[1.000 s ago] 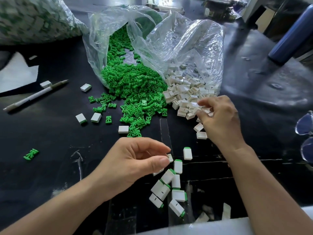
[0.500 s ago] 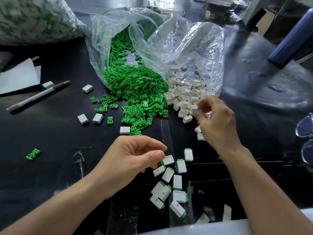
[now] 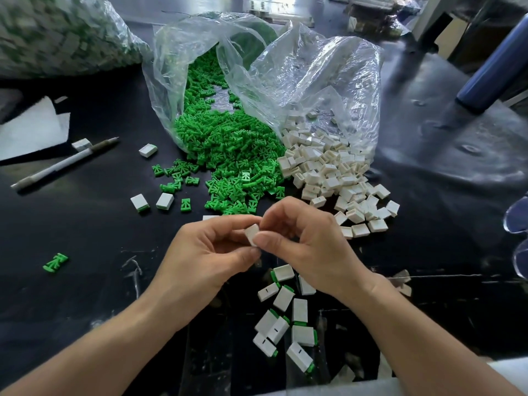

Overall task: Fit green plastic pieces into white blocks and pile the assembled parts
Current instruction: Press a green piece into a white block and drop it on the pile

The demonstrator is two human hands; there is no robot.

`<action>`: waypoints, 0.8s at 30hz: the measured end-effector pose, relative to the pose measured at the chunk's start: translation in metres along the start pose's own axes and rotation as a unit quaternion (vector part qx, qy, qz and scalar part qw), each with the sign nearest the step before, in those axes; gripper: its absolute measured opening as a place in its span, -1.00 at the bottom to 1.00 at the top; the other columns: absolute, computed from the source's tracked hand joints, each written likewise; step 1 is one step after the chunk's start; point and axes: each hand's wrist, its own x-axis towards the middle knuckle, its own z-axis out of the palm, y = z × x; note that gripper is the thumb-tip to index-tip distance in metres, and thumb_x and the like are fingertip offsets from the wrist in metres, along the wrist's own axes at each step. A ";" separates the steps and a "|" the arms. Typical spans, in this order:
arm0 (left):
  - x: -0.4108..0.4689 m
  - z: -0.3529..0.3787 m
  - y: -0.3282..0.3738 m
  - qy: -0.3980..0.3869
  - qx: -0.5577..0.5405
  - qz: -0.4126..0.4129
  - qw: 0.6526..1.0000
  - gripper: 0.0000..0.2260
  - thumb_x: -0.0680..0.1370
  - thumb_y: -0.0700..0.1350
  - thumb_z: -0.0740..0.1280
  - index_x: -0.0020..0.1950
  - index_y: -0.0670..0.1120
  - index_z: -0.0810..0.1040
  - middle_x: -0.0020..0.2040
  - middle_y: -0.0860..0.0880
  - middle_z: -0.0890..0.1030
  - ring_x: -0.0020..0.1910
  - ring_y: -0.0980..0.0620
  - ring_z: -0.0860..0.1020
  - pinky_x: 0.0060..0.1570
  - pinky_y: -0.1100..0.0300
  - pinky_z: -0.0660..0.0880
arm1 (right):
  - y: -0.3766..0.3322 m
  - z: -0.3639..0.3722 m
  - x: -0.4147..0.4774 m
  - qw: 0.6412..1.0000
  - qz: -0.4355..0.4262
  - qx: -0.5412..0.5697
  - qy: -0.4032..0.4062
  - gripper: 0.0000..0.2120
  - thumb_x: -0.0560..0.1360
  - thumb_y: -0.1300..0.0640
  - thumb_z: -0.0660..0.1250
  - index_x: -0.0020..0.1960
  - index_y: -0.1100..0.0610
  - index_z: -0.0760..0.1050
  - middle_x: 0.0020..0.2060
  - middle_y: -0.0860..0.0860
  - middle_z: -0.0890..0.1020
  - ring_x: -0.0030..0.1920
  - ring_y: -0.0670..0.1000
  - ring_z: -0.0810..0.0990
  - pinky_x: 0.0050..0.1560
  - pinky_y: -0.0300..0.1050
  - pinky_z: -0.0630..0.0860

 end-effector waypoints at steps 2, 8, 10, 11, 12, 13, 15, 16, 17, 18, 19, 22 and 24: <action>0.000 -0.001 0.000 0.012 0.018 -0.002 1.000 -0.71 0.36 -0.46 0.39 -0.22 -0.06 0.68 -0.31 -0.08 0.67 -0.35 0.10 0.61 -0.37 0.35 0.51 | -0.001 -0.001 0.001 1.000 -0.005 -0.024 0.008 -0.93 0.41 0.02 0.35 -0.21 -0.06 0.48 -0.41 -0.13 0.54 -0.40 -0.17 0.49 -0.39 -0.36 0.38; -0.001 0.001 0.000 0.011 0.024 -0.021 0.999 -0.88 0.36 -0.39 0.42 -0.26 -0.19 0.60 -0.32 -0.13 0.65 -0.36 0.01 0.63 -0.41 0.30 0.52 | 0.008 -0.003 0.011 0.974 -0.019 -0.210 0.079 -0.78 0.49 0.22 0.29 0.12 0.18 0.56 -0.03 -0.04 0.60 -0.04 -0.18 0.51 0.03 -0.42 0.33; -0.001 0.001 0.000 0.008 0.028 -0.028 0.999 -0.88 0.36 -0.37 0.43 -0.26 -0.17 0.60 -0.33 -0.10 0.65 -0.38 0.05 0.61 -0.44 0.30 0.50 | 0.011 -0.003 0.016 0.958 -0.032 -0.285 0.025 -0.68 0.52 0.25 0.25 0.26 0.17 0.48 0.22 0.04 0.53 0.23 0.00 0.43 0.24 -0.30 0.21; -0.001 0.001 0.000 0.008 0.033 -0.029 0.999 -0.88 0.36 -0.36 0.43 -0.26 -0.16 0.60 -0.34 -0.08 0.65 -0.39 0.07 0.60 -0.45 0.31 0.48 | 0.013 -0.002 0.018 0.948 -0.039 -0.314 -0.016 -0.64 0.53 0.24 0.22 0.33 0.15 0.41 0.31 0.02 0.46 0.31 0.02 0.35 0.30 -0.24 0.17; -0.001 0.001 0.000 0.008 0.037 -0.028 0.999 -0.89 0.36 -0.35 0.43 -0.26 -0.15 0.60 -0.34 -0.06 0.65 -0.40 0.09 0.59 -0.46 0.32 0.47 | 0.015 -0.001 0.019 0.936 -0.042 -0.344 -0.056 -0.60 0.55 0.21 0.19 0.38 0.10 0.34 0.38 -0.02 0.37 0.37 0.00 0.27 0.33 -0.18 0.15; -0.001 0.001 0.000 0.008 0.039 -0.028 0.999 -0.89 0.36 -0.35 0.43 -0.25 -0.15 0.60 -0.34 -0.05 0.65 -0.39 0.10 0.58 -0.46 0.33 0.46 | 0.018 0.000 0.020 0.922 -0.043 -0.374 -0.089 -0.58 0.57 0.18 0.16 0.42 0.05 0.28 0.42 -0.07 0.31 0.40 -0.03 0.20 0.34 -0.14 0.12; -0.001 0.001 0.001 0.009 0.033 -0.028 0.999 -0.89 0.36 -0.36 0.43 -0.24 -0.17 0.60 -0.33 -0.05 0.65 -0.38 0.09 0.59 -0.44 0.33 0.48 | 0.021 0.000 0.019 0.907 -0.038 -0.403 -0.113 -0.60 0.58 0.14 0.15 0.42 0.00 0.29 0.42 -0.12 0.31 0.39 -0.06 0.19 0.30 -0.12 0.11; -0.001 0.001 0.002 0.009 0.026 -0.028 0.999 -0.89 0.36 -0.37 0.43 -0.23 -0.18 0.60 -0.32 -0.07 0.65 -0.37 0.07 0.60 -0.42 0.33 0.49 | 0.021 -0.001 0.019 0.910 -0.034 -0.399 -0.106 -0.62 0.57 0.15 0.18 0.38 0.02 0.36 0.38 -0.09 0.38 0.36 -0.03 0.26 0.29 -0.09 0.16; -0.001 0.001 0.002 0.011 0.018 -0.030 0.999 -0.89 0.36 -0.38 0.43 -0.23 -0.20 0.59 -0.32 -0.09 0.65 -0.36 0.05 0.61 -0.40 0.33 0.51 | 0.021 -0.003 0.018 0.918 -0.033 -0.386 -0.090 -0.65 0.54 0.19 0.22 0.31 0.07 0.44 0.31 -0.05 0.47 0.30 0.02 0.35 0.28 -0.04 0.24; -0.001 0.002 0.002 0.013 0.012 -0.032 0.999 -0.89 0.35 -0.40 0.42 -0.22 -0.22 0.59 -0.31 -0.12 0.65 -0.34 0.03 0.62 -0.38 0.32 0.52 | 0.020 -0.004 0.018 0.925 -0.031 -0.371 -0.073 -0.68 0.51 0.24 0.26 0.25 0.12 0.50 0.22 0.00 0.55 0.24 0.07 0.43 0.24 -0.01 0.32; -0.001 0.002 0.002 0.014 0.010 -0.033 0.999 -0.89 0.35 -0.41 0.42 -0.22 -0.24 0.58 -0.31 -0.13 0.65 -0.32 0.01 0.64 -0.36 0.31 0.54 | 0.020 -0.005 0.018 0.931 -0.027 -0.359 -0.060 -0.70 0.48 0.28 0.29 0.20 0.15 0.53 0.15 0.04 0.59 0.18 0.10 0.48 0.21 -0.01 0.35; 0.000 0.001 0.002 0.016 0.012 -0.035 0.999 -0.89 0.34 -0.41 0.43 -0.22 -0.25 0.57 -0.29 -0.19 0.65 -0.28 -0.03 0.64 -0.29 0.28 0.57 | 0.018 -0.004 0.017 0.940 -0.005 -0.338 -0.039 -0.68 0.46 0.29 0.32 0.20 0.17 0.52 0.07 0.07 0.58 0.13 0.09 0.49 0.14 -0.18 0.30; -0.001 0.001 0.003 0.018 0.012 -0.038 0.999 -0.88 0.33 -0.42 0.43 -0.22 -0.26 0.56 -0.28 -0.21 0.64 -0.28 -0.03 0.64 -0.29 0.28 0.57 | 0.017 -0.003 0.018 0.947 0.017 -0.320 -0.027 -0.65 0.47 0.26 0.33 0.25 0.15 0.48 0.08 0.06 0.54 0.12 0.05 0.47 0.12 -0.24 0.29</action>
